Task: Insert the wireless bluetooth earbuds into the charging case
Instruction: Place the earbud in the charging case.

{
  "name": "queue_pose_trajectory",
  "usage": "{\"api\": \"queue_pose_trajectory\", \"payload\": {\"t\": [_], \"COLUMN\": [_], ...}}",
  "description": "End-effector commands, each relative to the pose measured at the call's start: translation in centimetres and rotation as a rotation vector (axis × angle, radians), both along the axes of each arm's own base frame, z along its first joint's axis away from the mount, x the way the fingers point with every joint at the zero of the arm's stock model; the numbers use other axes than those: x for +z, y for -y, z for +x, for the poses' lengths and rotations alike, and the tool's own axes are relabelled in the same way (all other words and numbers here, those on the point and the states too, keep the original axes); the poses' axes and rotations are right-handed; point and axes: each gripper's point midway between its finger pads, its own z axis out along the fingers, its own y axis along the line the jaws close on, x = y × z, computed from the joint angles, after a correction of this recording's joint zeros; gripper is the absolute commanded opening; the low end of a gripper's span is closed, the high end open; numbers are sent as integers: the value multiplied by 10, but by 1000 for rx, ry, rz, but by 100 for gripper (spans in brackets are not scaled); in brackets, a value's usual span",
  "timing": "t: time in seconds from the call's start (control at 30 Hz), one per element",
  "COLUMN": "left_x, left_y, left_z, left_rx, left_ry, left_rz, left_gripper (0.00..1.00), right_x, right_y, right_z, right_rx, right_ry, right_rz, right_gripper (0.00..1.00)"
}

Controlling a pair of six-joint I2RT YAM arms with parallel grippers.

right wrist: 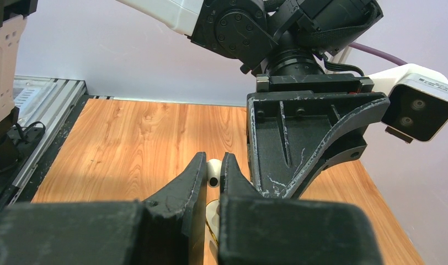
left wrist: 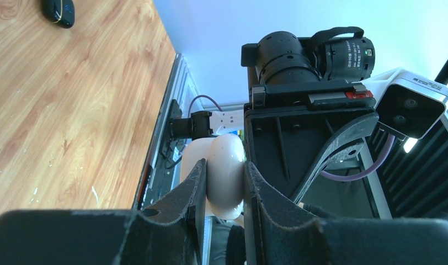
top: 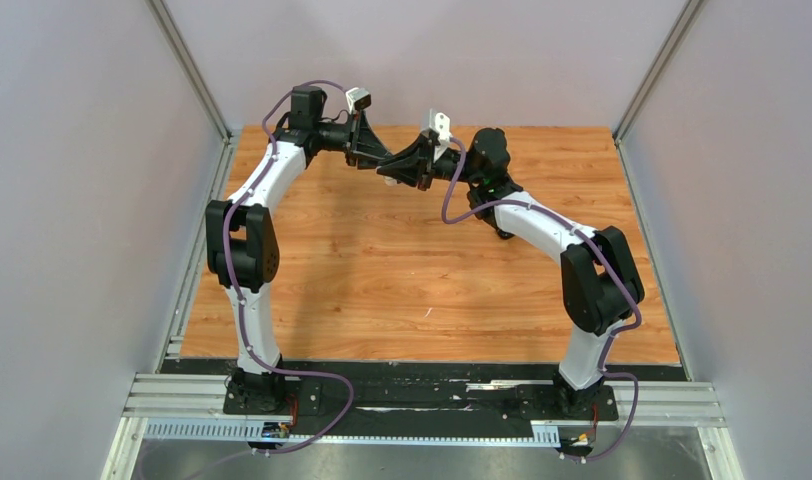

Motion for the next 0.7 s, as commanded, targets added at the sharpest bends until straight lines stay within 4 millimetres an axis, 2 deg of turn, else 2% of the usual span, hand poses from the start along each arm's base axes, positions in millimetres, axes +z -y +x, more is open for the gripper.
{"api": "queue_pose_trajectory", "payload": {"t": [0.0,0.67], "left_x": [43,45], "left_y": [-4,-4], "left_z": [-20,-17], "left_rx": [-46,-46], "left_ry": [93,109], "left_rz": [-41,-43], "left_gripper": [0,0], "right_x": [19,23], "right_y": [3,6], "right_z": [-8,-12], "right_rx": [-2,-7], "right_ry": [64,67], "right_rz": [28,29], "right_gripper": [0,0]}}
